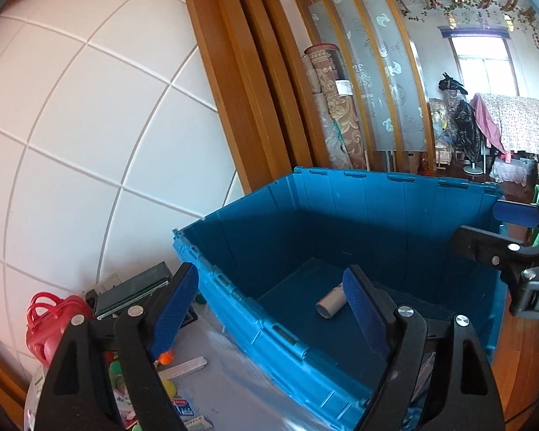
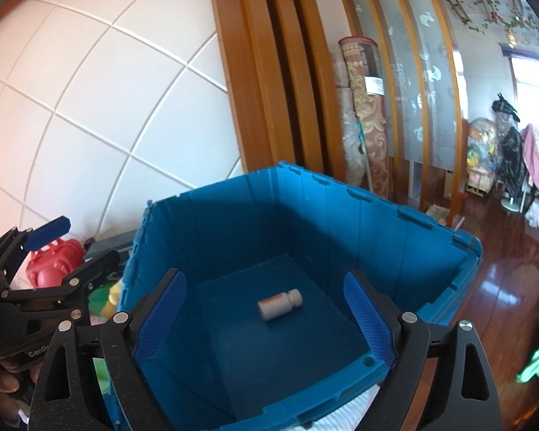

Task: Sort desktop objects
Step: 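Move both grippers back over the heap of toys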

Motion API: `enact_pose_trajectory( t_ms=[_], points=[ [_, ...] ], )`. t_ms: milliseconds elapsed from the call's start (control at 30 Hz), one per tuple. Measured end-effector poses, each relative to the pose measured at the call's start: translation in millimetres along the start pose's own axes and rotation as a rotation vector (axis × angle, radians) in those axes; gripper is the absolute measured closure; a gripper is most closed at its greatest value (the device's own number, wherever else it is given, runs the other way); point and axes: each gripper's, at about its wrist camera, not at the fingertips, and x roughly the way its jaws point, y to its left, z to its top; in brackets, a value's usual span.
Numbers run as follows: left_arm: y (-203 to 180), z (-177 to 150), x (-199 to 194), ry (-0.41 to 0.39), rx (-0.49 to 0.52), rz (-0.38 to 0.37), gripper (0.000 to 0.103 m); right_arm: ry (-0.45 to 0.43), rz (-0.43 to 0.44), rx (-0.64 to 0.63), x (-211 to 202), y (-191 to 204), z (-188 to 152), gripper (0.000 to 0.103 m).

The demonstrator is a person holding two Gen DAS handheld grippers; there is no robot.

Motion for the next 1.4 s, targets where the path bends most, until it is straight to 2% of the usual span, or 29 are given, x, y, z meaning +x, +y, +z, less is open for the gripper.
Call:
enact_pose_trajectory(
  t_ms=[200, 467, 600, 767, 900, 1067, 1233, 1400],
  points=[
    [51, -40, -15, 0.021, -0.072, 0.072, 0.02, 0.012, 0.064, -0.038, -3, 37, -7, 0.012],
    [125, -124, -68, 0.036, -0.118, 0.21, 0.02, -0.01, 0.151, -0.098, -25, 115, -22, 0.005],
    [163, -173, -96, 0.083, -0.1, 0.268, 0.02, 0.023, 0.218, -0.149, -19, 169, -46, 0.005],
    [214, -238, -129, 0.157, -0.118, 0.321, 0.02, 0.127, 0.315, -0.198, 3, 238, -93, 0.005],
    [244, -280, -145, 0.21, -0.13, 0.332, 0.02, 0.218, 0.37, -0.253, 16, 286, -132, 0.005],
    [256, -315, -145, 0.272, -0.165, 0.31, 0.02, 0.324, 0.382, -0.268, 35, 311, -183, 0.005],
    [236, -341, -133, 0.316, -0.158, 0.266, 0.02, 0.432, 0.377, -0.293, 51, 311, -226, 0.005],
    [207, -354, -109, 0.358, -0.165, 0.177, 0.02, 0.537, 0.351, -0.28, 74, 293, -256, 0.005]
  ],
)
